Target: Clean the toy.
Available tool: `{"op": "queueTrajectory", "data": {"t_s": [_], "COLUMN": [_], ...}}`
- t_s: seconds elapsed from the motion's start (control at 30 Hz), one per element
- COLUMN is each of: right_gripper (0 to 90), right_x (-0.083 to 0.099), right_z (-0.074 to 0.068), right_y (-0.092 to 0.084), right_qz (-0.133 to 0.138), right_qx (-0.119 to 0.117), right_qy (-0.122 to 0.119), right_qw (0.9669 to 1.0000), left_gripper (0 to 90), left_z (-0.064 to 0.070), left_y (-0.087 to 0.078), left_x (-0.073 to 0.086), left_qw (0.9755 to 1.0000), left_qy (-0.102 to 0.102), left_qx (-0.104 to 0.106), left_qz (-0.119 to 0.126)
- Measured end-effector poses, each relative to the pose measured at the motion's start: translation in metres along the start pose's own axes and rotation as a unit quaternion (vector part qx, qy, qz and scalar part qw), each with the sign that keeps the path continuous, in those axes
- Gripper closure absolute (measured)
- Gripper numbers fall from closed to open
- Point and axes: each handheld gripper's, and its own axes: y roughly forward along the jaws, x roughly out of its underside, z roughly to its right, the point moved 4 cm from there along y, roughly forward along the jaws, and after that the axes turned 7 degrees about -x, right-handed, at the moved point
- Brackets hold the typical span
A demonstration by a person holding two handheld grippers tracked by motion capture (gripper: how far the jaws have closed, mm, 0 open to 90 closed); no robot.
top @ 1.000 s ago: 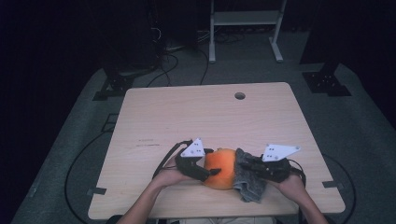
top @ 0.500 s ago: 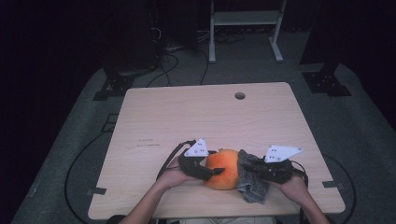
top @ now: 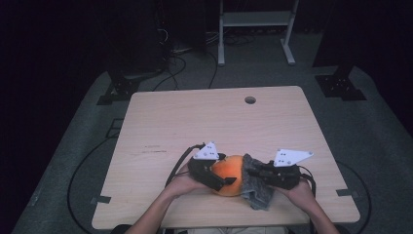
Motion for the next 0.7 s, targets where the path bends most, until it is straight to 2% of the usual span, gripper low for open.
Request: {"op": "queueTrajectory", "data": {"t_s": [0.03,0.07,0.13,0.17,0.2,0.27,0.33,0.37,0.4,0.47,0.53,0.6,0.7], "right_gripper": [80.3,80.2,80.3,80.4,80.4,80.4,80.4,80.4,80.4,80.4,80.4,80.2,80.2], "right_x": [-0.001,-0.001,-0.001,-0.002,-0.005,-0.011,-0.015,-0.015,-0.014,-0.008,-0.004,0.000,0.007], "right_z": [-0.003,-0.005,-0.003,-0.002,-0.002,-0.004,-0.006,-0.006,-0.005,-0.002,0.001,0.004,0.010], "right_y": [0.002,0.002,-0.001,-0.003,-0.007,-0.011,-0.011,-0.009,-0.007,-0.001,0.001,0.001,0.000], "right_qz": [-0.001,-0.009,-0.006,-0.001,0.008,0.024,0.035,0.033,0.025,0.007,0.007,0.001,-0.007], "right_qx": [-0.002,0.003,0.006,0.008,0.012,0.020,0.026,0.026,0.026,0.024,0.013,0.021,0.029], "right_qy": [-0.005,-0.011,-0.007,-0.008,-0.011,-0.018,-0.027,-0.028,-0.027,-0.022,-0.010,-0.004,0.009], "right_qw": [1.0000,0.9999,0.9999,0.9999,0.9998,0.9993,0.9987,0.9987,0.9990,0.9994,0.9998,0.9998,0.9995], "left_gripper": [16.0,24.1,36.0,38.8,40.6,41.3,40.9,40.3,39.1,37.1,36.9,35.5,28.4], "left_z": [0.001,0.002,0.004,0.005,0.006,0.007,0.008,0.009,0.008,0.006,0.004,0.002,-0.002], "left_y": [0.000,-0.001,-0.003,-0.005,-0.005,-0.005,-0.003,-0.001,0.001,0.001,-0.001,-0.002,-0.005], "left_x": [0.001,0.001,0.000,-0.002,-0.004,-0.008,-0.008,-0.007,-0.004,0.001,0.004,0.006,0.009], "left_qw": [0.9999,0.9995,0.9983,0.9973,0.9959,0.9915,0.9890,0.9876,0.9874,0.9893,0.9904,0.9921,0.9960], "left_qy": [0.015,0.027,0.048,0.058,0.074,0.108,0.125,0.136,0.140,0.132,0.128,0.115,0.075], "left_qx": [-0.007,-0.016,-0.029,-0.035,-0.039,-0.054,-0.055,-0.058,-0.058,-0.044,-0.036,-0.034,-0.024], "left_qz": [-0.002,0.003,0.019,0.029,0.036,0.048,0.057,0.053,0.044,0.042,0.038,0.037,0.042]}}
